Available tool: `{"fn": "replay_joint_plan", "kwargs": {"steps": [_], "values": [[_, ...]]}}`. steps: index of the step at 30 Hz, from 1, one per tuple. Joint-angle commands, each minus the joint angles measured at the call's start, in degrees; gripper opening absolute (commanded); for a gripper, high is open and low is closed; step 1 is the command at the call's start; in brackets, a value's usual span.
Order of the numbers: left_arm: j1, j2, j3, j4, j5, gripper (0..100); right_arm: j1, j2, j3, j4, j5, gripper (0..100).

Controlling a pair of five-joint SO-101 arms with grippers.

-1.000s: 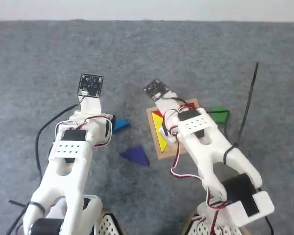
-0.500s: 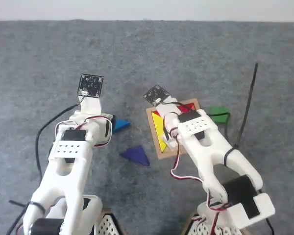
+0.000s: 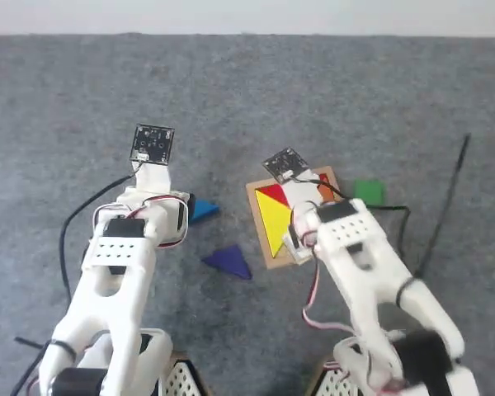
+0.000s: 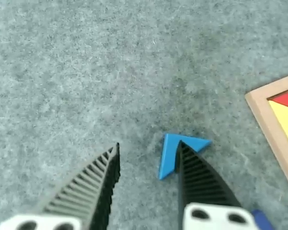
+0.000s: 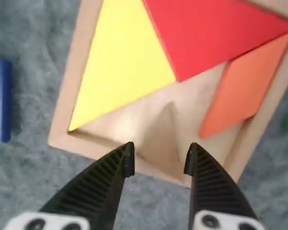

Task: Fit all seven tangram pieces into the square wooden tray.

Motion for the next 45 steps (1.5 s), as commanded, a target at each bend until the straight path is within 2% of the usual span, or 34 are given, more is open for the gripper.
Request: {"fn": "replay_joint_plan", "kwargs": {"steps": [1, 6, 18, 30, 45], "values": [[0.35, -2.11, -0.48, -1.41, -0.44, 19, 0.57, -13.05, 3.69, -1.89, -0.44, 19.4], [0.35, -2.11, -0.48, -1.41, -0.44, 19, 0.48, -18.24, 7.91, -2.07, -0.09, 19.6], [0.26, -2.11, -0.48, -1.23, -0.44, 19, 0.84, -7.34, 5.54, -5.32, -0.09, 19.5], [0.26, -2.11, -0.48, -1.23, -0.44, 19, 4.88, -2.33, 5.01, -13.41, 1.93, 19.5], [0.26, -2.11, -0.48, -1.23, -0.44, 19, 6.81, 5.76, -1.76, -15.69, 1.67, 19.5]]}}
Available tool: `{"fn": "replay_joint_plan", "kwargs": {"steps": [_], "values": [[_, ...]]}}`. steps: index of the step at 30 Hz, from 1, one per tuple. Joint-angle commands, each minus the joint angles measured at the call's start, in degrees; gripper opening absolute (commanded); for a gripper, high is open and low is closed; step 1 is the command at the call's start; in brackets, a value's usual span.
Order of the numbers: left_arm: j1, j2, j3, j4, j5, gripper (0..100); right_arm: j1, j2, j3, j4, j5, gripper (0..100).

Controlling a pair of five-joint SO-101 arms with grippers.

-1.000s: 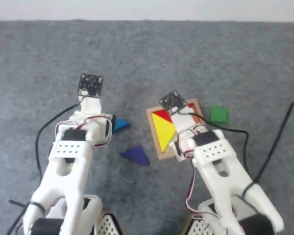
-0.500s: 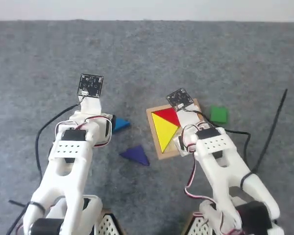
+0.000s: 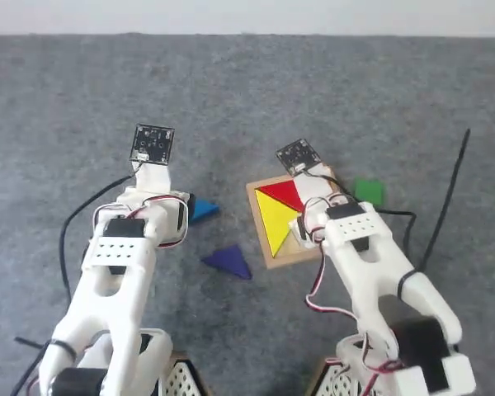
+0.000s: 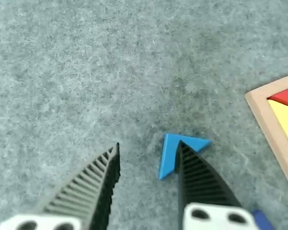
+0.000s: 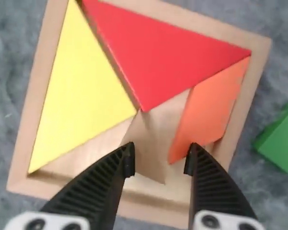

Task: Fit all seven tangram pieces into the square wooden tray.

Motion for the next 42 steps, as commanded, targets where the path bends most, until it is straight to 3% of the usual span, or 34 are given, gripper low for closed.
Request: {"fn": "replay_joint_plan", "kwargs": {"steps": [1, 13, 26, 33, 42], "values": [[0.26, -2.11, -0.48, -1.23, -0.44, 19, 3.03, 1.1, -4.4, -1.71, 0.44, 19.5], [0.26, -2.11, -0.48, -1.23, -0.44, 19, 5.67, 8.13, -10.99, -2.33, 0.44, 19.5], [0.35, -2.11, -0.48, -1.32, -0.44, 19, 5.14, -12.26, 2.73, -1.98, 0.35, 19.5], [0.35, -2.11, -0.48, -1.23, -0.44, 19, 5.23, -10.24, 3.96, -1.98, 0.62, 19.5], [0.35, -2.11, -0.48, -1.23, -0.44, 19, -2.77, -8.66, 3.16, -2.51, 0.35, 19.6]]}}
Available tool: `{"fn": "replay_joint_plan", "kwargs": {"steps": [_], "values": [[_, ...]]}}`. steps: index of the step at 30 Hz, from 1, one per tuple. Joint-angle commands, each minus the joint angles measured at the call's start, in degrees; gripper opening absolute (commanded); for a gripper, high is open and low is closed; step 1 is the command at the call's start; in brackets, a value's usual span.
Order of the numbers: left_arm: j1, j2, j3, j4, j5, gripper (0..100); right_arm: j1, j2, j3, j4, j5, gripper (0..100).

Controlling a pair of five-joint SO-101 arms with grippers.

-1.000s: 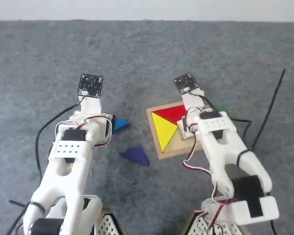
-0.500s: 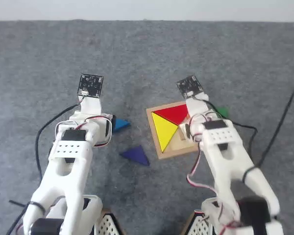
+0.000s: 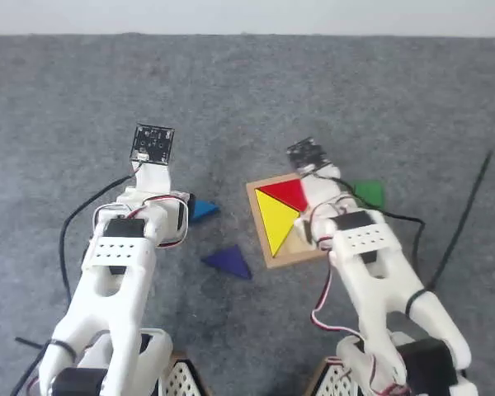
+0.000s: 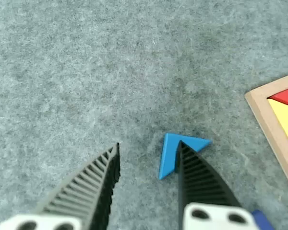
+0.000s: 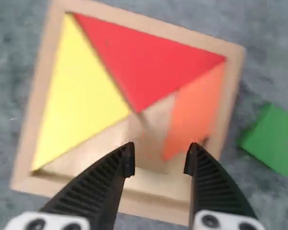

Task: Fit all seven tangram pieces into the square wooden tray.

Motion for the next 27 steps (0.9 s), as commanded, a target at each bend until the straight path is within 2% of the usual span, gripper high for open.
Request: {"fn": "replay_joint_plan", "kwargs": {"steps": [1, 16, 27], "values": [[0.35, -2.11, -0.48, -1.23, -0.44, 19, -3.47, -0.13, -1.41, -0.92, 0.26, 19.6], [0.35, -2.11, -0.48, -1.23, -0.44, 19, -3.56, 0.31, -2.46, -0.75, 0.44, 19.7], [0.35, -2.11, -0.48, -1.23, -0.44, 19, -3.12, 11.21, -10.37, -0.31, 0.53, 19.7]]}}
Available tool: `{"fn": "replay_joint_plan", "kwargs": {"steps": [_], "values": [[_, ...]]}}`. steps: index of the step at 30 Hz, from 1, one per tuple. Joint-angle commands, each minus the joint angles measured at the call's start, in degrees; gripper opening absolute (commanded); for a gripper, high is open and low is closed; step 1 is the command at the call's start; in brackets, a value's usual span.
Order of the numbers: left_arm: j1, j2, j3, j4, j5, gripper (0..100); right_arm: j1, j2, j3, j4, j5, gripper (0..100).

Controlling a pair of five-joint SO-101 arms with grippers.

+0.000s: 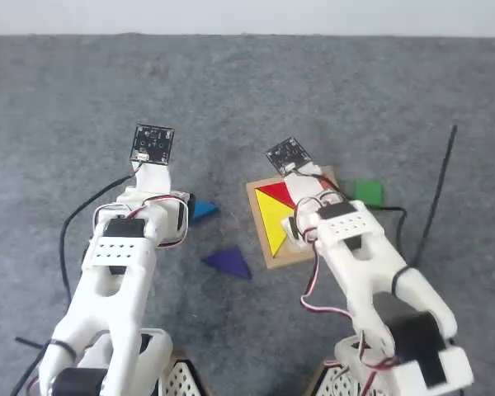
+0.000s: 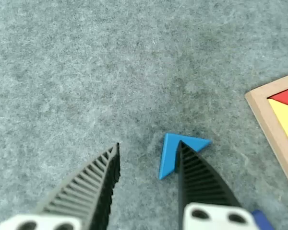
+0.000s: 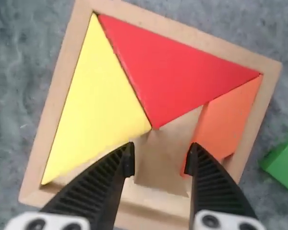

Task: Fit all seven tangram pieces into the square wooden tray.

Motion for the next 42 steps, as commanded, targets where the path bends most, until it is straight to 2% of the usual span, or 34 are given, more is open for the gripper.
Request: {"fn": "replay_joint_plan", "kwargs": {"steps": [1, 22, 27, 34, 42], "values": [[0.35, -2.11, -0.48, -1.23, -0.44, 19, 0.13, 1.27, -4.66, -0.31, 0.53, 19.7], [0.35, -2.11, -0.48, -1.23, -0.44, 19, 8.48, 6.11, -9.93, -0.92, 0.53, 19.5], [0.35, -2.11, -0.48, -1.23, -0.44, 19, 7.6, 4.0, -9.58, 0.84, 0.09, 19.5], [0.35, -2.11, -0.48, -1.32, -0.44, 19, 1.36, -3.38, -1.58, 0.92, 0.53, 19.7], [0.35, -2.11, -0.48, -1.23, -0.44, 19, 0.92, -4.53, 0.53, 0.75, 0.7, 19.7]]}}
